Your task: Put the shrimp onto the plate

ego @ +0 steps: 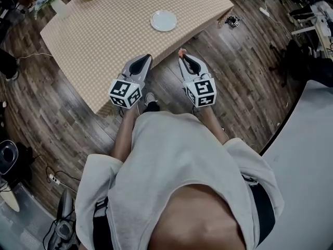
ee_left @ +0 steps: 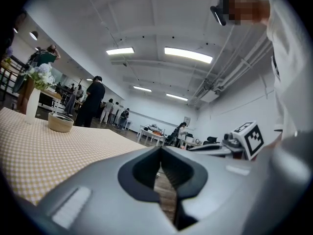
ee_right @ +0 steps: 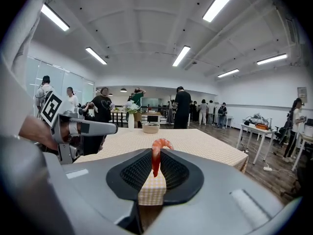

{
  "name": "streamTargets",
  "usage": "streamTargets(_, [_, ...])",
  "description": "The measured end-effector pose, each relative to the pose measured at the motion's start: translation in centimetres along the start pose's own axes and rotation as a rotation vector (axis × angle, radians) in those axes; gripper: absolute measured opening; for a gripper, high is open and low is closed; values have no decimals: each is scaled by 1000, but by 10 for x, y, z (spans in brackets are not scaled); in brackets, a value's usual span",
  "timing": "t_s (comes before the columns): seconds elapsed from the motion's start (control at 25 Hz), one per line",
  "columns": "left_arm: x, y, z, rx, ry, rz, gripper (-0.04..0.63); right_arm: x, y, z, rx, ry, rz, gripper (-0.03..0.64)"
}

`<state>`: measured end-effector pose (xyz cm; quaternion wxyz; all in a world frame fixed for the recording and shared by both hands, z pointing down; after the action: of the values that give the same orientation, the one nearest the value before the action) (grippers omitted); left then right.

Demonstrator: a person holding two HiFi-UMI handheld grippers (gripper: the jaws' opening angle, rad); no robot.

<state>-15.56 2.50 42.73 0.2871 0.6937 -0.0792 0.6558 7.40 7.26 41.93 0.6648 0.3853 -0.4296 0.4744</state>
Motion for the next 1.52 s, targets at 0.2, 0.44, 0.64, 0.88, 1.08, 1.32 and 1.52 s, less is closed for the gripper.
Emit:
streamTargets(0.2, [-11, 38, 15, 26, 8, -4, 9, -12, -1, 35, 23, 9, 2, 52])
streamTargets(0.44, [-13, 58, 32, 44, 27, -15, 9, -13, -8, 56, 31, 28, 14, 52])
streamTargets(0.64, [-13, 73, 53, 38, 43, -20, 9, -13, -25, 81, 25, 31, 29, 52])
streamTargets(0.88, [-20, 93, 81, -19, 47, -6, 9, -16, -51, 120, -24, 15, 38, 52])
streamTargets(1.08, [-23, 112, 123, -72, 63, -6, 9, -16, -88, 160, -80, 10, 56, 52])
streamTargets(1.32, [-28, 134, 177, -145, 59, -11, 9, -20, -137, 211, -157, 9, 60, 52])
streamTargets(1.52, [-39, 144, 206, -213, 41, -3, 9, -27, -166, 241, -223, 3, 48, 52])
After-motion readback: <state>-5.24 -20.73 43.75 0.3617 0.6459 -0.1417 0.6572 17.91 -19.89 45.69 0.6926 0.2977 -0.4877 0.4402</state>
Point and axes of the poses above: the fingertips, and each gripper's own axes: z forward along the fingers, y to its left, x out of its underside, the point moved 10 cm from there along -z, backward along the fingers, and after that the axes turned 8 degrees about x, right-handed, at the moved point
